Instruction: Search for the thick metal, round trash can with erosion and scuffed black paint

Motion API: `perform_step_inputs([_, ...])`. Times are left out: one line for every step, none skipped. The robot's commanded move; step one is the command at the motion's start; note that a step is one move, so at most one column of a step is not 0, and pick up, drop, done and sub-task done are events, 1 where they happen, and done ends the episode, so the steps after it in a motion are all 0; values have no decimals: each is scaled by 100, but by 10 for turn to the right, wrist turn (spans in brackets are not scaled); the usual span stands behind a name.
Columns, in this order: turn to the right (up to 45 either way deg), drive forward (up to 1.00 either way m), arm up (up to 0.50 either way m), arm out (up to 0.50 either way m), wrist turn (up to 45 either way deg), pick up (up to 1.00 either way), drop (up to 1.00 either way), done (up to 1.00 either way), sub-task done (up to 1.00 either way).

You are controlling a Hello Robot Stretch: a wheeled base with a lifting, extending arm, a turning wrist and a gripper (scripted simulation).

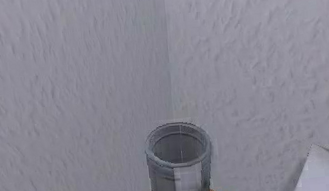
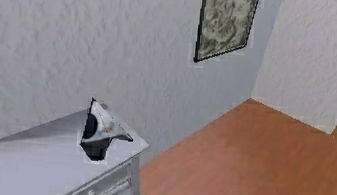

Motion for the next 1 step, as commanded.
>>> perform_step_inputs([0, 0, 0, 0, 0, 0, 0, 100, 0])
